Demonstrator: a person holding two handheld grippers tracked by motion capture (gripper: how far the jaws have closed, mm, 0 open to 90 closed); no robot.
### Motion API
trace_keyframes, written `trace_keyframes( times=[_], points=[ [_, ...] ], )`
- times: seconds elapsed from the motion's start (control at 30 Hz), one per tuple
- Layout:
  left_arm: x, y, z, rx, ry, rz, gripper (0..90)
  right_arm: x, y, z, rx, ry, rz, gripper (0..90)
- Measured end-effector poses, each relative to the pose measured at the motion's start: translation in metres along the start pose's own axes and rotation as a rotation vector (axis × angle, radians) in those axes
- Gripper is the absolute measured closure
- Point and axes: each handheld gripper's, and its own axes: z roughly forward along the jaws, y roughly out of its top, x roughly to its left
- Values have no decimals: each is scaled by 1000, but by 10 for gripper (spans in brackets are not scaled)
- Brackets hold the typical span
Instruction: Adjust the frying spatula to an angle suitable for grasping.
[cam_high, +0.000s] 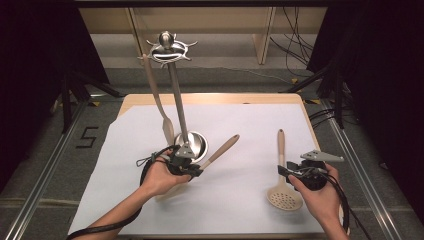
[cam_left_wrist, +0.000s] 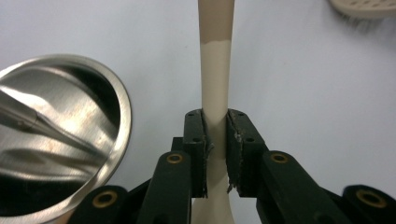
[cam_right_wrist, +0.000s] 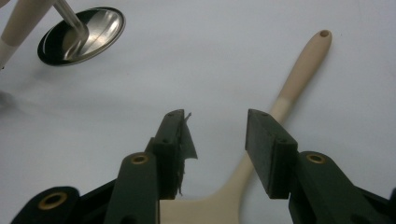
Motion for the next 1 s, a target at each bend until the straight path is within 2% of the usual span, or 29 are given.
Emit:
trace_keyframes(
  times=[0.03, 0.07, 0.1, 0.13, 0.17, 0.23, 0.3, 0.37, 0.4, 0.5, 0.53, 0.57, 0.6, 0.67, 0.7, 0.8, 0.83, 1.0],
  points=[
    [0, 0, -1, -24, -12, -6, 782, 3, 0, -1, 7, -2, 33, 586],
    [0, 0, -1, -38, 1, -3, 782, 3, 0, 0, 3, -3, 22, 586],
    [-1, -1, -2, -58, -1, -8, 782, 1, 0, -1, -3, -10, -10, 586],
    [-2, -1, -3, -71, 2, -26, 782, 1, 0, -1, -3, -10, -10, 586],
    [-1, -1, -3, -89, -1, -14, 782, 1, 0, -1, -3, -9, -9, 586],
    [-3, 0, -5, -116, 3, -31, 782, 1, 0, -1, -4, -9, -8, 586],
    [-5, 0, -5, -168, 5, -65, 782, 1, 0, -1, -4, -8, -8, 585],
    [-5, 1, -7, -201, -4, -57, 782, 1, 1, -1, -5, -8, -8, 586],
    [-6, 1, -7, -225, -1, -78, 782, 1, 1, -1, -5, -8, -8, 586],
    [-5, 3, -10, -269, -14, -72, 782, 1, 1, -1, -7, -17, -14, 586],
    [-5, 3, -11, -286, -7, -75, 782, 2, 0, 0, 0, 11, 10, 586],
    [-5, 4, -12, -281, -14, -76, 782, 2, 0, 0, 0, 10, 7, 586],
    [-7, 4, -13, -283, -13, -97, 782, 2, 0, 0, 0, 11, 6, 586],
    [-5, 4, -13, -304, -31, -91, 782, 2, 1, -1, 6, 0, 5, 586],
    [-5, 4, -14, -305, -21, -94, 782, 2, 1, -1, 4, 0, 2, 586],
    [-5, 3, -14, -331, -30, -99, 782, 2, 1, -1, 3, 3, 1, 586],
    [-5, 4, -14, -333, -20, -102, 782, 2, 1, 0, -6, 14, 4, 586],
    [-7, 5, -17, -366, -11, -108, 782, 2, 1, 0, -6, 13, 2, 586]
  ],
)
